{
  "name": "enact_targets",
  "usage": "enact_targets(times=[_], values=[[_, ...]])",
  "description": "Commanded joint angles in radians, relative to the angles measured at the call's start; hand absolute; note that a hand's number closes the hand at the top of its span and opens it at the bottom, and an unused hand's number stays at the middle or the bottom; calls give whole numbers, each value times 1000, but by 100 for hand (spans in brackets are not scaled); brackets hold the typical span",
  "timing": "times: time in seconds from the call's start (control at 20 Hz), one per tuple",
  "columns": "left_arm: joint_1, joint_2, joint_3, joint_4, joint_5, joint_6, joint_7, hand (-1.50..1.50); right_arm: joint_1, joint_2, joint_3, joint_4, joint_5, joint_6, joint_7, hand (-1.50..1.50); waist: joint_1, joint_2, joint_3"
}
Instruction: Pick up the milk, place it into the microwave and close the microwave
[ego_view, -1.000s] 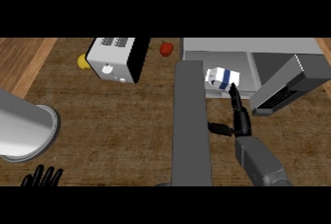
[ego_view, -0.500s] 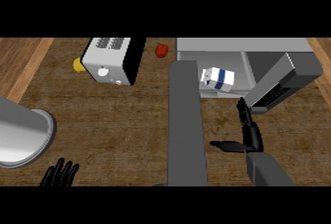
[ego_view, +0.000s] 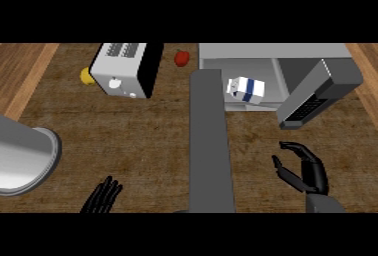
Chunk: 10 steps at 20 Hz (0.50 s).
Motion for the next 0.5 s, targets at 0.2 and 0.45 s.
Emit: enact_targets(times=[0.2,0.45], values=[[-154,-49,-128,85,-221,73,28,150,157,-83,-33,-123,-71,124,-20,-150,2,1,1],[-285,-97,-108,177,-175,61,113,150,255,-144,-67,-198,-137,230,-9,-150,3,2,0]])
